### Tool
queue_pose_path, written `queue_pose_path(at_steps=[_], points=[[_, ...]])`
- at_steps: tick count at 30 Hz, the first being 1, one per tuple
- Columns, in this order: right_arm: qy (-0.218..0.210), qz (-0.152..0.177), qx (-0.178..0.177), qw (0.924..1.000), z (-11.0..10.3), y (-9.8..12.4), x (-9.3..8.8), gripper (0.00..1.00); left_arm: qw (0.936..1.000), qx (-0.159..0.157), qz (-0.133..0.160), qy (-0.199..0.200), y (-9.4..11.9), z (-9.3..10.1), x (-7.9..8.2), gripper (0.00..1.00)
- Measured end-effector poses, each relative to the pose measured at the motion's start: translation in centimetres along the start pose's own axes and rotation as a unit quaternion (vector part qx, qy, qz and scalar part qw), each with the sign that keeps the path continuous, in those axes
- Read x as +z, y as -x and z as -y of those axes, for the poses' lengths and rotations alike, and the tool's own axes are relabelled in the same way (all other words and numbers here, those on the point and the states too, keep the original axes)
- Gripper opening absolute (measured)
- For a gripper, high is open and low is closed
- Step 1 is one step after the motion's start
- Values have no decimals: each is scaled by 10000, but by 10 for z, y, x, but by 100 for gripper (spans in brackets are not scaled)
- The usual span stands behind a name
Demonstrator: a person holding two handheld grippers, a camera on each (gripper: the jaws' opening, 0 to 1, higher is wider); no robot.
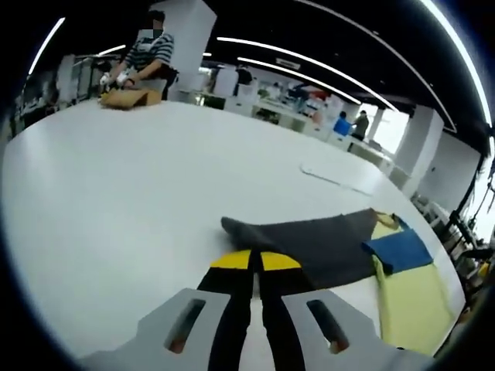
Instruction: Fold the garment on the visible template until the final outline fits inside the template.
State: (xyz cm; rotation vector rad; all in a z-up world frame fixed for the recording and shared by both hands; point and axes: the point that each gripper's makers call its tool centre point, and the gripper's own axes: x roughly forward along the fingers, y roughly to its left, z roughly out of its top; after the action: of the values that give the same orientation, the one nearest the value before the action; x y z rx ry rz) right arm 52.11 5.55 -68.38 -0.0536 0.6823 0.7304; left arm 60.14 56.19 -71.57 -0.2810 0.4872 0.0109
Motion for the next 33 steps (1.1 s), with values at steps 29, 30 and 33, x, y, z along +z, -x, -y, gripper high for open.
queue_pose_path(at_steps=[29, 30, 33], points=[[10, -48, 31, 10000, 4, -2, -7, 99, 9936, -1035, 447, -72, -17, 105, 43, 0], [7, -45, 32, 10000, 4, -2, -7, 99, 9930, -1084, 462, -69, -17, 110, 45, 0], [10, -51, 41, 10000, 3, -2, -7, 99, 9915, -1204, 495, -48, -19, 121, 48, 0]])
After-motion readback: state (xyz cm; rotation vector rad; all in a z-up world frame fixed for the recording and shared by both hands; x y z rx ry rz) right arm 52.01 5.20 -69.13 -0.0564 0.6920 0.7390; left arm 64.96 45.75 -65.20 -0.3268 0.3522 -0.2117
